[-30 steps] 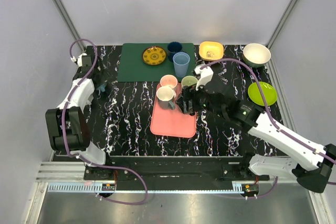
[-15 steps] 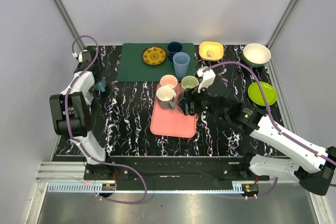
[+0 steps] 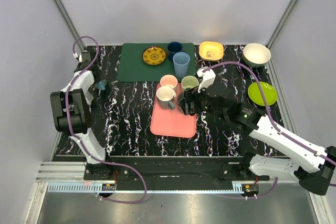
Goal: Turn the mug right side up
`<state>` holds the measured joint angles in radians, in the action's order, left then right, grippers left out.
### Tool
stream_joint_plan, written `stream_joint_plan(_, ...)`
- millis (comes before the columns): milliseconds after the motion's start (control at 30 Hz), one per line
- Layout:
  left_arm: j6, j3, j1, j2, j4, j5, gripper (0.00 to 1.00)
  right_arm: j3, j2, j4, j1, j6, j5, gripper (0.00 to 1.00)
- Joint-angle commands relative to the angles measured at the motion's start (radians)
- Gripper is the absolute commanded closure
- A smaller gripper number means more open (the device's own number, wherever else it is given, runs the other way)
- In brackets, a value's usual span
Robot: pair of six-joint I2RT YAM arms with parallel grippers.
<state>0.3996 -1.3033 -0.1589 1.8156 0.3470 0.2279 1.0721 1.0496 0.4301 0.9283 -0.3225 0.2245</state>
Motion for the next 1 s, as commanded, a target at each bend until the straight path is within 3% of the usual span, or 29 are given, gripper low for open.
stream_joint_plan(0,-0.018,-0.054,-0.013,-0.001,-0.036,-0.019,0.66,-0.001,0.007,-0.056,-0.002,-0.009,0.026,0.18)
stream_joint_plan(133,-0.005,-0.047,-0.018,-0.018,-0.031,-0.015,1.00,-0.003,0.010,-0.057,-0.002,-0.012,0.022,0.18)
stream_joint_plan(367,0.047,-0.004,-0.018,-0.134,-0.031,-0.058,1.00,-0.012,0.016,-0.073,-0.002,-0.021,0.010,0.18)
stream_joint_plan(567,0.177,0.139,0.001,-0.389,-0.074,-0.221,1.00,-0.003,0.027,-0.105,-0.002,-0.049,-0.068,0.18)
stream_joint_plan(800,0.427,0.404,0.102,-0.784,-0.395,-0.534,1.00,0.003,0.055,-0.220,-0.003,-0.145,-0.310,0.17)
stream_joint_plan(967,0.678,0.562,0.203,-0.921,-0.678,-0.691,1.00,-0.021,0.076,-0.364,-0.023,-0.272,-0.522,0.08)
